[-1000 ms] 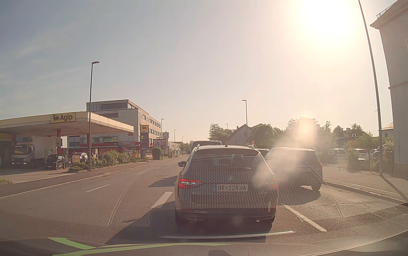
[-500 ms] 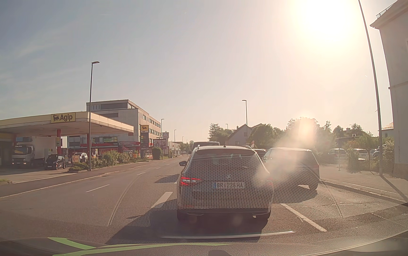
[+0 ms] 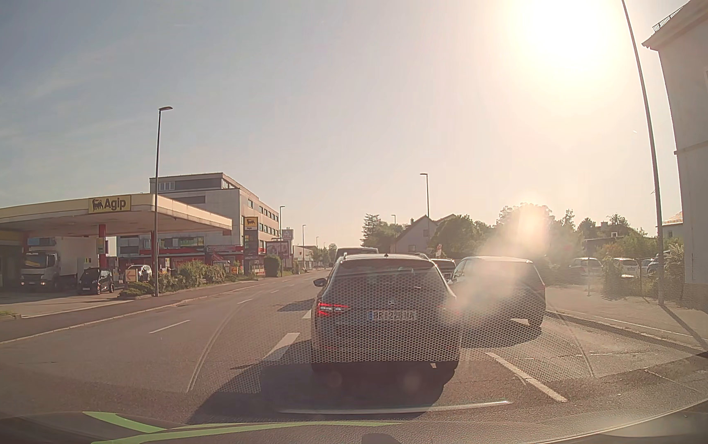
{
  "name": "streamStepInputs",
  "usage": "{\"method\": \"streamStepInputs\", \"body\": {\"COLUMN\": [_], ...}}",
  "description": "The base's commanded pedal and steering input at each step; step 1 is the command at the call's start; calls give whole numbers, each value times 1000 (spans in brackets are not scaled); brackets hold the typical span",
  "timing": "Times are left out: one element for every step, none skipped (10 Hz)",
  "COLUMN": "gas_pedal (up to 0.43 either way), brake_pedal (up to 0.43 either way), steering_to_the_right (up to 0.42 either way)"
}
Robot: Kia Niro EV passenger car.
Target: Follow the waypoints while adhering to traffic rules and regulations
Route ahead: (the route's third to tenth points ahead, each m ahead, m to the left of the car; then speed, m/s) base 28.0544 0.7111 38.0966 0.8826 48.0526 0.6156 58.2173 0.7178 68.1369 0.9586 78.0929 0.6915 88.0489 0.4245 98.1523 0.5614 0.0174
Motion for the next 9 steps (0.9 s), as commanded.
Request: {"method": "streamStepInputs", "body": {"gas_pedal": [0,0,0,0,0,0,0,0,0], "brake_pedal": [0,0,0,0,0,0,0,0,0], "steering_to_the_right": [3,3,4,3,3,3,3,4,4]}}
